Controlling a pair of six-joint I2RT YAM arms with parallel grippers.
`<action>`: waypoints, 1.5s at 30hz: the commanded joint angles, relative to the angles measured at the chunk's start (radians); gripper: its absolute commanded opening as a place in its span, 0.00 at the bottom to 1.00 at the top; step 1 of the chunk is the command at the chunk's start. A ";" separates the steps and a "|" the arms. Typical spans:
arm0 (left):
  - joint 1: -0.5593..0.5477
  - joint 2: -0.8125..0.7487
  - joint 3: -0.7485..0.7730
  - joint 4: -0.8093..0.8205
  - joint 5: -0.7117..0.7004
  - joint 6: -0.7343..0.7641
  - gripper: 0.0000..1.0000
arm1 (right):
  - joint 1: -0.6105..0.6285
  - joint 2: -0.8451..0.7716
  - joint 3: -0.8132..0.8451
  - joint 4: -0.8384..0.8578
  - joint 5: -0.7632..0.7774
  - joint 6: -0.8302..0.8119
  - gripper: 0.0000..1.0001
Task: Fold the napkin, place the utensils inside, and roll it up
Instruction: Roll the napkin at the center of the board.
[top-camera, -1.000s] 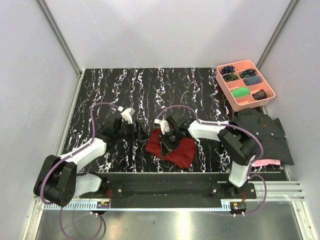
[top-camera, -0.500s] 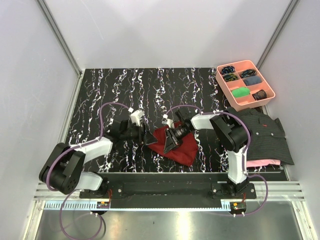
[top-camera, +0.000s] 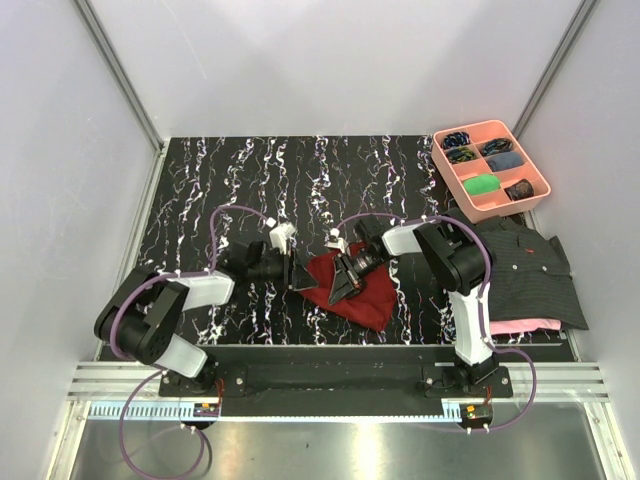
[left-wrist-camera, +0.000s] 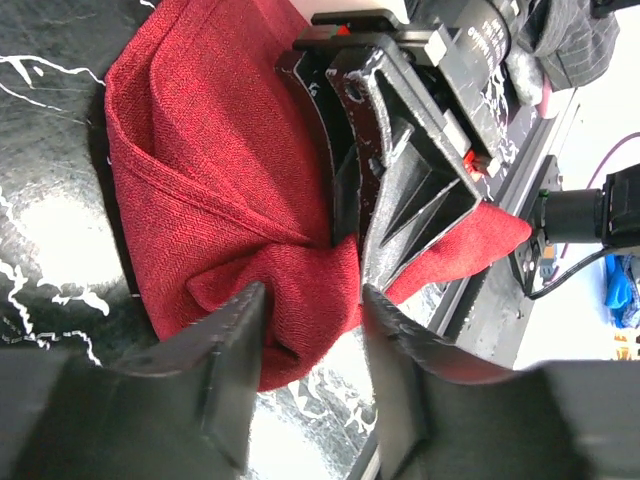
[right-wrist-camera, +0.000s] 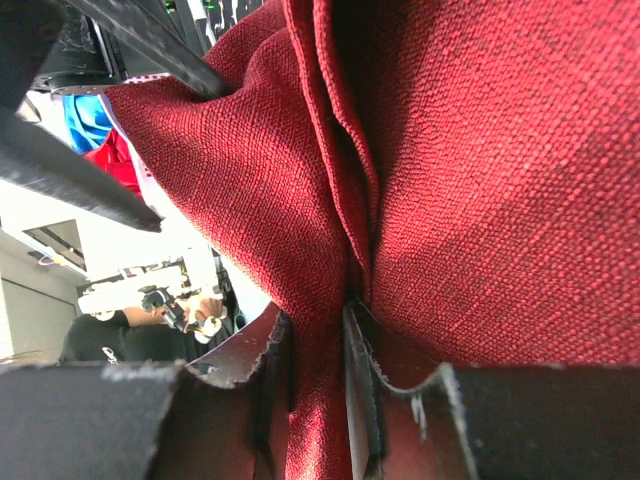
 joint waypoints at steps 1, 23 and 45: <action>-0.008 0.047 0.011 0.093 0.061 -0.004 0.37 | -0.019 0.028 0.026 0.001 0.044 -0.032 0.29; 0.002 0.217 0.228 -0.323 -0.041 0.003 0.00 | -0.019 -0.281 0.053 -0.076 0.476 -0.012 0.73; 0.058 0.251 0.289 -0.390 0.013 -0.016 0.00 | 0.478 -0.504 -0.138 0.056 1.234 -0.078 0.77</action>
